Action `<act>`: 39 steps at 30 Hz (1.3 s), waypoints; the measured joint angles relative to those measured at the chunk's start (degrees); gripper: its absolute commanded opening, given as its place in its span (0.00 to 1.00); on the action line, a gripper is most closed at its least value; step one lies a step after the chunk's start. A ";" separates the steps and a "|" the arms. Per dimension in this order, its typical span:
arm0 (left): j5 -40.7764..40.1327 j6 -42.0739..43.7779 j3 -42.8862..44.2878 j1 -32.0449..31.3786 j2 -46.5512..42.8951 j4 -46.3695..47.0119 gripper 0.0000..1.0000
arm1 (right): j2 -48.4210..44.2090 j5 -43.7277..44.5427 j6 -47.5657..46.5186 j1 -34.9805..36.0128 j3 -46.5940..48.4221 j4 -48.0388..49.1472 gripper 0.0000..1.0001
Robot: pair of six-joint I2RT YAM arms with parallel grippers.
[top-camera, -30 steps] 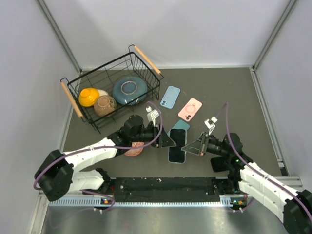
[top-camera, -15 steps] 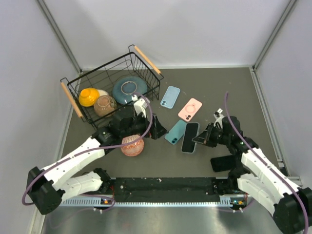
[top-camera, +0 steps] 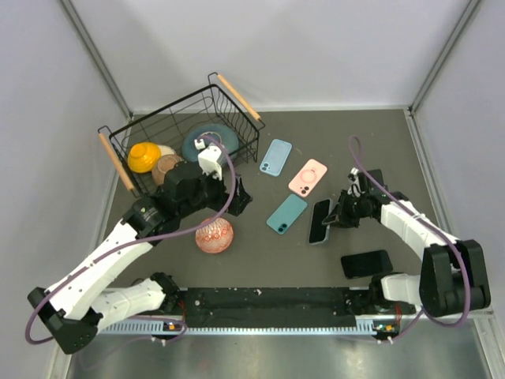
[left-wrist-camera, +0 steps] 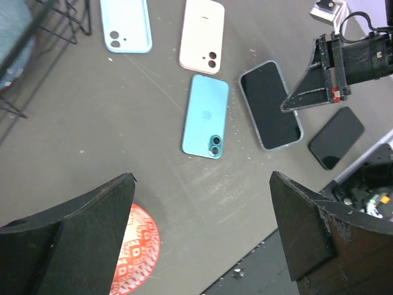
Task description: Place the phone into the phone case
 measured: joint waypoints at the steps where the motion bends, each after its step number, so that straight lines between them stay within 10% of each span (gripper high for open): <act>1: -0.83 0.83 0.35 0.02 -0.31 -0.52 0.97 | 1.75 -0.37 -0.87 -1.14 0.46 -0.15 0.08; 28: -7.76 4.24 -6.45 0.07 -11.43 -0.50 0.99 | 16.22 5.20 -9.79 -8.94 10.32 -3.45 0.38; 39: -8.96 4.39 -6.73 0.07 -12.04 0.02 0.99 | 18.64 6.08 -9.09 -8.94 17.40 -2.45 0.00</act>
